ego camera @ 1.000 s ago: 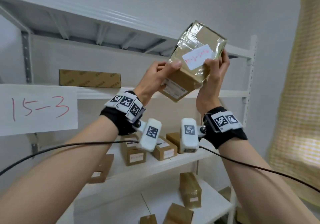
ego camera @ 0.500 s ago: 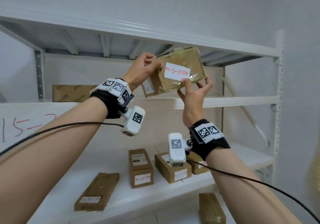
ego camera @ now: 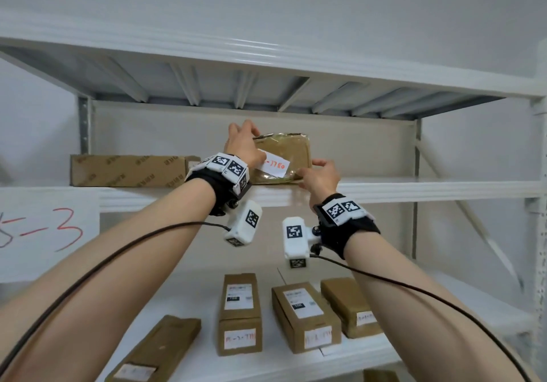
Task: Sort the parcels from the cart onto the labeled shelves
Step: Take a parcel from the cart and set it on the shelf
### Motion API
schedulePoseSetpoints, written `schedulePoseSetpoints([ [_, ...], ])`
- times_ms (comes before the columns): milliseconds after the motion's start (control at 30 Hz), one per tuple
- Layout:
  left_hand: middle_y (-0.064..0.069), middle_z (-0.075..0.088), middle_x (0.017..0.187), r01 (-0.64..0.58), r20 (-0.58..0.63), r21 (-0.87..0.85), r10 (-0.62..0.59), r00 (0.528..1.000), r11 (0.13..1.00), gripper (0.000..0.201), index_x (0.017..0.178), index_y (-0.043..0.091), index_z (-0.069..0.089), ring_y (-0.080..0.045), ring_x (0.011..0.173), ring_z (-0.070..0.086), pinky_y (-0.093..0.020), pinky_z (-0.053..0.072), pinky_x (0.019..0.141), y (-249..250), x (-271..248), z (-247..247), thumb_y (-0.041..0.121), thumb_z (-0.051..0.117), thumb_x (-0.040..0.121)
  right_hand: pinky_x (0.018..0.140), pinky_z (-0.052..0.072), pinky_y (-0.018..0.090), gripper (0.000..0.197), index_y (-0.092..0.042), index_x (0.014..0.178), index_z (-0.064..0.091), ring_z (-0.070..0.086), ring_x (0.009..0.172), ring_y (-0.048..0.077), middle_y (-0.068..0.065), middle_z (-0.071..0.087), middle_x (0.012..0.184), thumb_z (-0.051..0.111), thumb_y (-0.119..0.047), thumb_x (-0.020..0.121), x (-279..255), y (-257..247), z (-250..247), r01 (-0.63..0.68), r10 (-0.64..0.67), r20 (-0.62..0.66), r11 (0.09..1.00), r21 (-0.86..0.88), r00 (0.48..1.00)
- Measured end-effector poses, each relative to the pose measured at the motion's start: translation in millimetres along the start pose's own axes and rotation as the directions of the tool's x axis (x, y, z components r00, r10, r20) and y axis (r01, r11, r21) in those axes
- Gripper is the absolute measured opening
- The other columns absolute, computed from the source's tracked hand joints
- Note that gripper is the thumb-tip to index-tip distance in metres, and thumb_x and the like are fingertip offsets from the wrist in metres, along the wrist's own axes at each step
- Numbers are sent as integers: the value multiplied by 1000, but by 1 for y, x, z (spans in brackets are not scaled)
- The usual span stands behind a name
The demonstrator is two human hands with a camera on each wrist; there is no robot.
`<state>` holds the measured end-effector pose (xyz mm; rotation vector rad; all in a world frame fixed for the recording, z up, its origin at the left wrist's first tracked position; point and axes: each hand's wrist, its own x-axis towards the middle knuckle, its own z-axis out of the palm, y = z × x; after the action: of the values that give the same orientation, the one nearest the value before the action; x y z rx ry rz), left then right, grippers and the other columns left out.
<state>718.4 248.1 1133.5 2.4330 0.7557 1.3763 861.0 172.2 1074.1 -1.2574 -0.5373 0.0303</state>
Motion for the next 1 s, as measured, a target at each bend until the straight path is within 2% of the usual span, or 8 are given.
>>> schedulePoseSetpoints([
  [100,-11,47,139,-42,97,57,37,995,998,60,139,17,49,-27,126,50,-33,37,106,-6,2,5,12,72,84,86,60,52,40,-32,83,47,68,96,32,11,59,116,72,-10,62,23,12,1,-5,5,-8,1000,6,1000],
  [200,-12,47,145,-87,175,100,68,982,991,68,148,17,42,-27,132,46,-36,36,111,-10,4,6,18,71,86,89,59,51,28,-29,83,54,69,101,30,-5,62,90,74,-11,74,11,8,-4,52,-52,29,999,0,998],
  [300,-11,41,151,-120,170,101,102,980,988,70,151,14,37,-26,139,39,-33,29,114,-12,3,6,20,69,90,86,60,50,15,-23,90,57,69,92,24,-2,63,95,69,-20,82,0,2,-3,79,-81,25,995,58,996],
  [400,-11,40,150,-148,42,29,147,988,989,58,146,14,45,-25,141,36,-30,24,114,-15,-5,8,24,66,93,81,61,46,5,-24,83,56,67,85,21,4,67,102,60,-26,82,-19,-8,2,150,-151,-9,979,138,989],
  [500,-6,53,114,-225,-171,-36,216,961,974,16,107,16,64,-22,110,52,-25,37,92,-20,-24,7,25,57,96,61,49,36,10,-19,79,58,57,70,20,6,65,82,57,-19,89,-46,-11,15,211,-233,65,947,243,970],
  [667,6,56,60,-249,-135,-98,235,963,964,38,65,13,58,-2,54,47,-17,35,57,-43,-69,-4,24,48,100,48,31,22,35,-17,60,48,37,48,8,-7,45,51,52,-11,95,-94,4,44,282,-370,262,905,317,891],
  [800,14,50,46,-100,-82,-155,88,993,983,40,60,14,53,2,46,45,-11,32,50,-90,-120,-13,15,47,100,47,30,20,46,-17,51,45,37,44,5,-10,43,45,50,-6,96,-139,40,77,254,-369,393,914,316,842],
  [1000,10,52,50,107,53,-135,-101,993,985,44,60,18,52,-13,44,47,-24,39,48,-171,-209,-36,22,44,103,41,30,17,53,-14,45,46,37,35,8,6,45,42,51,-8,98,-211,111,123,87,-241,554,953,290,797],
])
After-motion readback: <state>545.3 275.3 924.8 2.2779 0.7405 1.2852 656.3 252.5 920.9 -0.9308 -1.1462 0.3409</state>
